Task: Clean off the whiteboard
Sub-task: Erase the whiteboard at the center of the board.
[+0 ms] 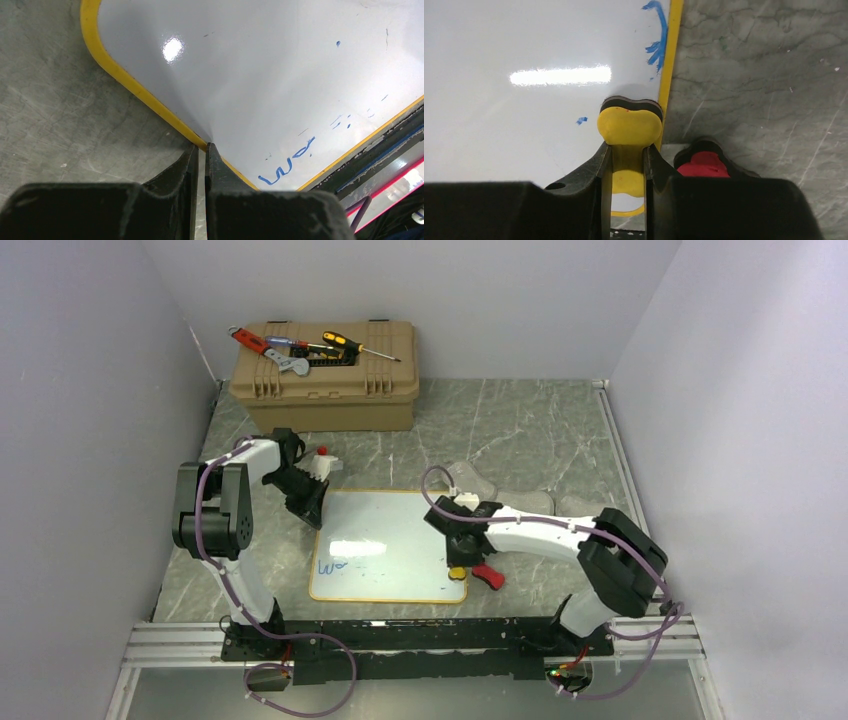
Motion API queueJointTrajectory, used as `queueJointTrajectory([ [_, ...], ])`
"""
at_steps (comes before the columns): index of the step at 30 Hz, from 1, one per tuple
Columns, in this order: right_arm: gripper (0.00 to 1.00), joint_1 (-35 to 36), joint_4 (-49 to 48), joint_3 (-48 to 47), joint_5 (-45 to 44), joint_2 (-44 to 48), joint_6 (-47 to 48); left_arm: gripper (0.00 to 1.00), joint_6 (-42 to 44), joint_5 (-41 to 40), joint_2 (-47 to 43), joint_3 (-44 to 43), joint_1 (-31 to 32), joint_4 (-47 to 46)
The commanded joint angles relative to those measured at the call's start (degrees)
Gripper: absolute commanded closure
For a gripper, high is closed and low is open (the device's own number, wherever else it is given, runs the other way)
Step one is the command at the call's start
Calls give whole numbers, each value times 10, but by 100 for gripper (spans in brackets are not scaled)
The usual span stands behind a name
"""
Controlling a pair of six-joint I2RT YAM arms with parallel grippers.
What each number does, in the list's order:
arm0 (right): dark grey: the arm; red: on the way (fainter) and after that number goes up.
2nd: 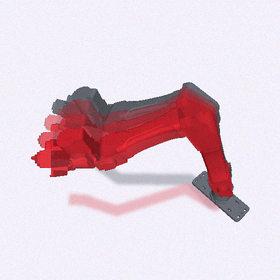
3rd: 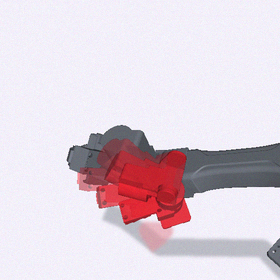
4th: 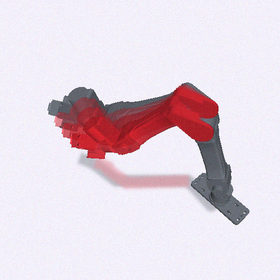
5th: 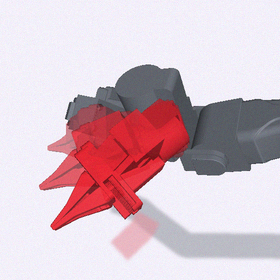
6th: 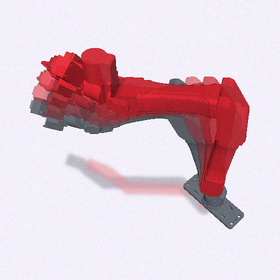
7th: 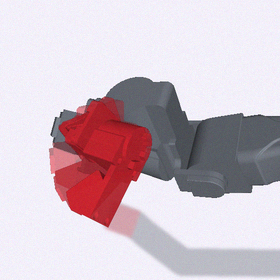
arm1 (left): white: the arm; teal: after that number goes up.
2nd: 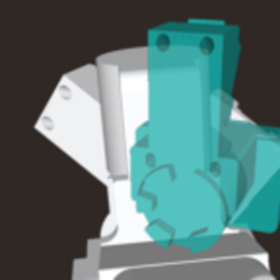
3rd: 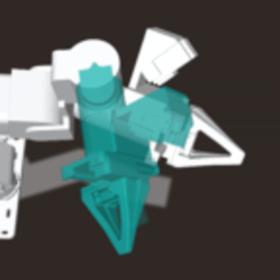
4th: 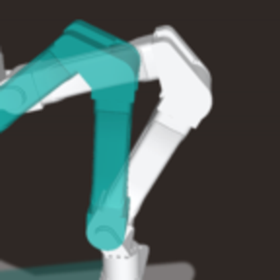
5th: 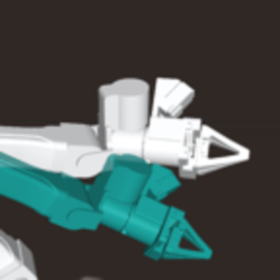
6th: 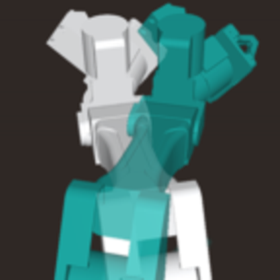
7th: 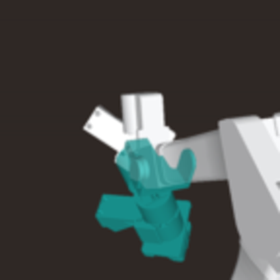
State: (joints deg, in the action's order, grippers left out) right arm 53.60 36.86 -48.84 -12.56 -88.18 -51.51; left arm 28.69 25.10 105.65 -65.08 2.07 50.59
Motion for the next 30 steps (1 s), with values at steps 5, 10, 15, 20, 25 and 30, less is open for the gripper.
queueJointTrajectory([
  [5,100,77,-72,-54,29,-157,9,100,27,-29,45,29,6,-52],
  [10,100,120,-84,-213,63,-271,41,100,28,-30,42,28,6,-49],
  [15,100,125,-63,-315,82,-321,68,100,30,-30,35,27,5,-44],
  [20,100,104,-47,-198,48,-248,55,100,32,-29,32,31,5,-47],
  [25,100,106,-25,-162,44,-221,63,100,31,-23,36,26,5,-46],
  [30,100,148,-3,-344,65,-316,99,100,31,-23,38,24,5,-44],
])
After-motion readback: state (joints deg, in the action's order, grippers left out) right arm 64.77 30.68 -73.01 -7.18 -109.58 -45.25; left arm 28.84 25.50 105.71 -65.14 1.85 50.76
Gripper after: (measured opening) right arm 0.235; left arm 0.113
